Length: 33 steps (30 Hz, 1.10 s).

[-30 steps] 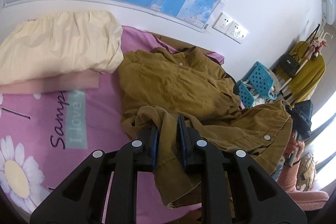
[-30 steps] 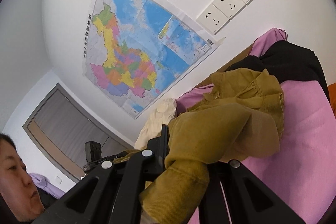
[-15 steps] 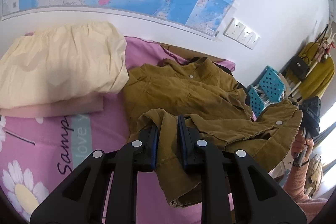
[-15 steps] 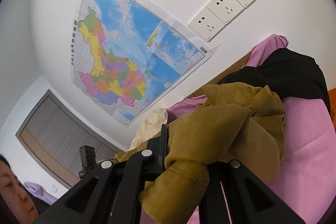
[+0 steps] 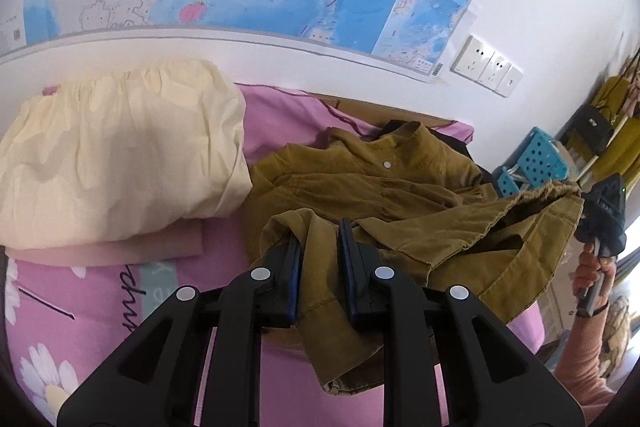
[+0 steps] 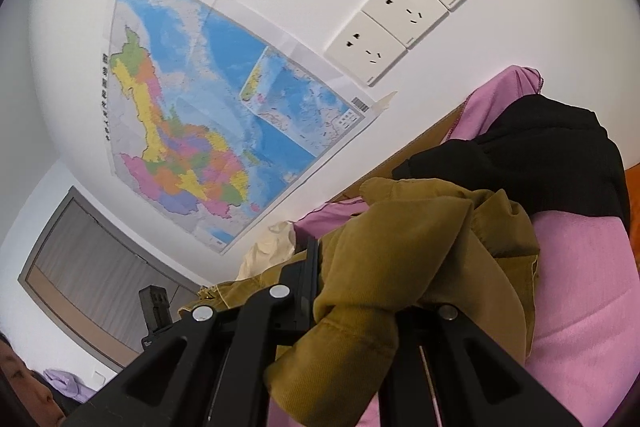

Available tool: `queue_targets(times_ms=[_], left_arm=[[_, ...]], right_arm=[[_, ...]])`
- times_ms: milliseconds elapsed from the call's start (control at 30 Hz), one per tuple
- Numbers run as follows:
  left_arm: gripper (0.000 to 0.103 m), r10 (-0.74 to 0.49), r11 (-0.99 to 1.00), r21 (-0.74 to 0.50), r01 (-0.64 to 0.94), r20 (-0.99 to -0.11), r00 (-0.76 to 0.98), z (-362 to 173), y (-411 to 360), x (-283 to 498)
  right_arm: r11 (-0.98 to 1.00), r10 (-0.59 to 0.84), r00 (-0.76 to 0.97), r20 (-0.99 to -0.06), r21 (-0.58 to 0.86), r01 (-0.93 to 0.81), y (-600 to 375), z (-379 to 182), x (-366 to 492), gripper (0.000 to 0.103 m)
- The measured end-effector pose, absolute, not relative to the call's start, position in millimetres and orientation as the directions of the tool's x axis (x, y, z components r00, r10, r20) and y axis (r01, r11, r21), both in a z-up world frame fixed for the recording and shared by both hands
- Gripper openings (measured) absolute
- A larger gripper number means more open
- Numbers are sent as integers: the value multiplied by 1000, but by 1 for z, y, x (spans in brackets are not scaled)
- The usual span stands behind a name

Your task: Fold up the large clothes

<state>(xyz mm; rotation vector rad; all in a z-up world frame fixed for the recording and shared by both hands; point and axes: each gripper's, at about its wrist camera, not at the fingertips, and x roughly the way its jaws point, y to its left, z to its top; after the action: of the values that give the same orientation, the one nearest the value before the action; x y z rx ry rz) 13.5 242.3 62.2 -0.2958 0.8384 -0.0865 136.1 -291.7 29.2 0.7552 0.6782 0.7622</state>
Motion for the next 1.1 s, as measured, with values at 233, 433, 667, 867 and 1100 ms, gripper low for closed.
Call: queue_targets(times_ms=[233,433,667,867,1100], left_arm=[[17,-170,963,-265,-43,-726,667,60,239,23],[17,-166,965,-257,-43,-734,658,57,239,31],[18,-160,964,-258,-62,-751,641,49,242,48],[18,-143,965,-248,-86,-771,621,39,246,70],[19,-142,959,-256,-121,-805,576,19,255,100]], right_arm=[[504,795,540,-276,796,-335,-289,24,155,7],[503,795,537,-281,801,-324,-287,20,166,6],[500,797,530,-289,808,-311,-285,15,183,6],[511,793,522,-315,809,-290,-281,11,205,7],[541,776,510,-371,807,-235,-273,-2,239,8]])
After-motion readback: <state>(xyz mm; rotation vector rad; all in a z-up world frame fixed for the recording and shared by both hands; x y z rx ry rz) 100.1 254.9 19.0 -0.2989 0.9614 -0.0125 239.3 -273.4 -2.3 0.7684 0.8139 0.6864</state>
